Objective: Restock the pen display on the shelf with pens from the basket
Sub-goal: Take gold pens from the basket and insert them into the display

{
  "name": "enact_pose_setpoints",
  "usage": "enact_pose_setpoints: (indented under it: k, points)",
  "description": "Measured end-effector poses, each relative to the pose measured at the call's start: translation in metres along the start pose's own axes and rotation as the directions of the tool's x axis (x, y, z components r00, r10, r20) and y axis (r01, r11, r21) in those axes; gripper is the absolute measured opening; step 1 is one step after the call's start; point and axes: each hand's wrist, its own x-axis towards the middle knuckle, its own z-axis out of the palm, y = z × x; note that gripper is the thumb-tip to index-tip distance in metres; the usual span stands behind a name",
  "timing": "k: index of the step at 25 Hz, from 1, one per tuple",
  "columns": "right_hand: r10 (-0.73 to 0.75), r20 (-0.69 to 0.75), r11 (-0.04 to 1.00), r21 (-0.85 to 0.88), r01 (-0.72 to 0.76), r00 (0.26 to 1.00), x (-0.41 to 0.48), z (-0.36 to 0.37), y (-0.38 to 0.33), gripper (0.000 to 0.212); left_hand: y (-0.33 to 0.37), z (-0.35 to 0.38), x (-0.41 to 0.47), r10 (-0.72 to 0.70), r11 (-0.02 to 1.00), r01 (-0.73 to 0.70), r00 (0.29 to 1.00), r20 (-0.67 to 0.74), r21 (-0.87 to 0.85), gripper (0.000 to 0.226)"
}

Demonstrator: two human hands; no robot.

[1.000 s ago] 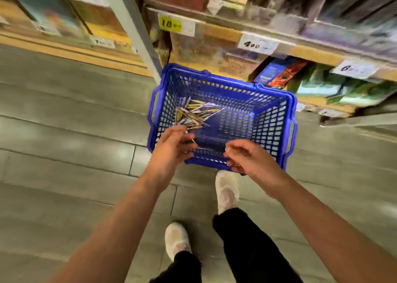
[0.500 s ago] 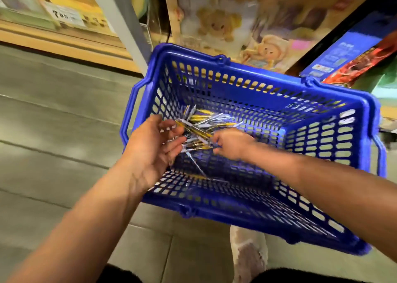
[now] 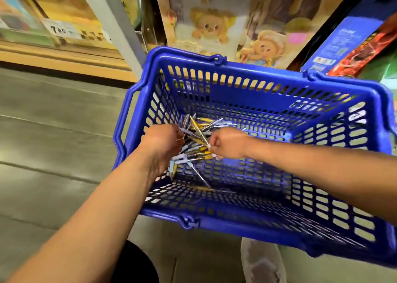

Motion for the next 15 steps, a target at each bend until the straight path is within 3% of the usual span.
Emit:
enact_pose_setpoints:
  k: [1,3,4,6,8,10,12,14,15]
  points:
    - [-0.010,0.056,0.969,0.249,-0.004,0.998,-0.015,-0.002,-0.001,0.013,-0.002,-0.001,0.003,-0.008,1.000,0.008,1.000,0.003,0.018,0.020]
    - [-0.087,0.164,0.745,0.666,-0.045,0.983,-0.041,0.003,-0.011,0.004,-0.007,0.000,0.000,-0.031,0.999,0.029,0.994,0.109,0.023,0.023]
    - [-0.140,0.177,0.668,0.743,-0.039,0.974,-0.047,0.008,-0.016,0.007,-0.007,0.001,-0.001,-0.033,0.998,0.024,0.982,0.188,0.052,0.019]
    - [-0.201,0.157,0.640,0.768,0.009,0.967,-0.052,0.019,-0.025,0.010,-0.007,0.003,0.002,0.031,0.984,-0.078,0.959,0.282,0.159,0.015]
    - [-0.191,0.182,0.636,0.771,-0.020,0.965,-0.047,0.021,-0.024,0.006,-0.008,-0.001,0.004,0.057,0.983,-0.101,0.961,0.270,0.152,0.016]
    - [-0.129,0.198,0.724,0.688,-0.044,0.972,-0.038,0.019,-0.013,0.007,-0.010,-0.006,0.000,0.090,0.984,-0.119,0.974,0.207,0.132,0.013]
    - [0.020,0.087,0.924,0.379,-0.052,0.996,-0.020,0.013,0.004,0.011,-0.010,-0.012,-0.004,0.113,0.989,-0.129,0.974,0.195,0.070,0.012]
    - [0.114,-0.064,0.990,0.090,-0.108,0.991,0.001,0.009,0.017,0.018,-0.010,-0.017,-0.010,0.157,0.987,-0.157,0.967,0.203,-0.012,0.014]
    - [0.138,-0.094,0.990,0.030,-0.135,0.986,0.011,0.010,0.020,0.022,-0.010,-0.018,-0.011,0.190,0.982,-0.185,0.962,0.198,-0.043,0.015]
